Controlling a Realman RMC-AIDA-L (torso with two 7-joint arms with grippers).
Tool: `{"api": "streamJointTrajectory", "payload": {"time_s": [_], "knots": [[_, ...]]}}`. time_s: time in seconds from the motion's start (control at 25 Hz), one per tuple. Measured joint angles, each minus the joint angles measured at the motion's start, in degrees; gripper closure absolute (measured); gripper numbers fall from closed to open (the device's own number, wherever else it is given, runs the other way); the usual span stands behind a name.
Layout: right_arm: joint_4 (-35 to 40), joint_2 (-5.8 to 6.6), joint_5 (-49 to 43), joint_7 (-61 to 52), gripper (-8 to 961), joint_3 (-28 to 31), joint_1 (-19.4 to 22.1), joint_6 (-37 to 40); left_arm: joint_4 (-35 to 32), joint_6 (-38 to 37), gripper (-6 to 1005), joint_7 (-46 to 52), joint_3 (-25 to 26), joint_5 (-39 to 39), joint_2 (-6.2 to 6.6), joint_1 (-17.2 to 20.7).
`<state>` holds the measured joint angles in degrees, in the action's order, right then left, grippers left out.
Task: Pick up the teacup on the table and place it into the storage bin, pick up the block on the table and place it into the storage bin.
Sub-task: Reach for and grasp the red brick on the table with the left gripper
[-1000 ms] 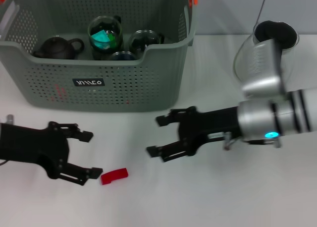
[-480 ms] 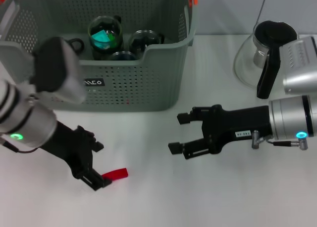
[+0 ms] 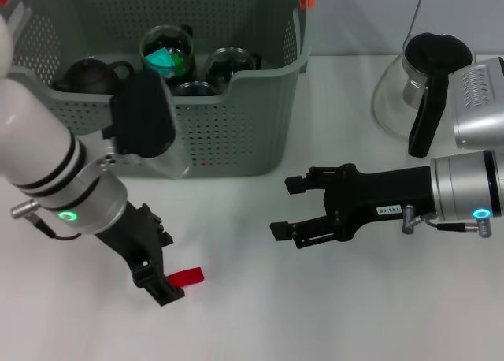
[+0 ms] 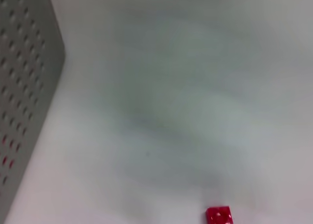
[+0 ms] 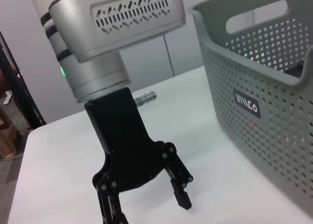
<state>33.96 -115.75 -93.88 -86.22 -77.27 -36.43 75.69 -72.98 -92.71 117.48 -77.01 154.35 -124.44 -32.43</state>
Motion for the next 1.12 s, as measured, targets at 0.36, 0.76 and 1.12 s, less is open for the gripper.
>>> {"api": "streamJointTrajectory", "payload": {"time_s": [0.36,0.76,1.12], "knots": [[-0.06,-0.09,0.01,0.0,8,0.21,-0.28,-0.29,0.39,2.58,124,6.24,-6.3,1.74,-0.02,-0.62],[-0.01,-0.17,0.02,0.0,9,0.6,-0.29,-0.28,0.87,2.99,209,8.85,-11.01,3.19,-0.18,-0.7],[0.06,-0.18,0.02,0.0,9,0.81,0.02,-0.28,0.92,3.21,452,9.78,-13.09,4.07,-0.19,-0.71]]}}
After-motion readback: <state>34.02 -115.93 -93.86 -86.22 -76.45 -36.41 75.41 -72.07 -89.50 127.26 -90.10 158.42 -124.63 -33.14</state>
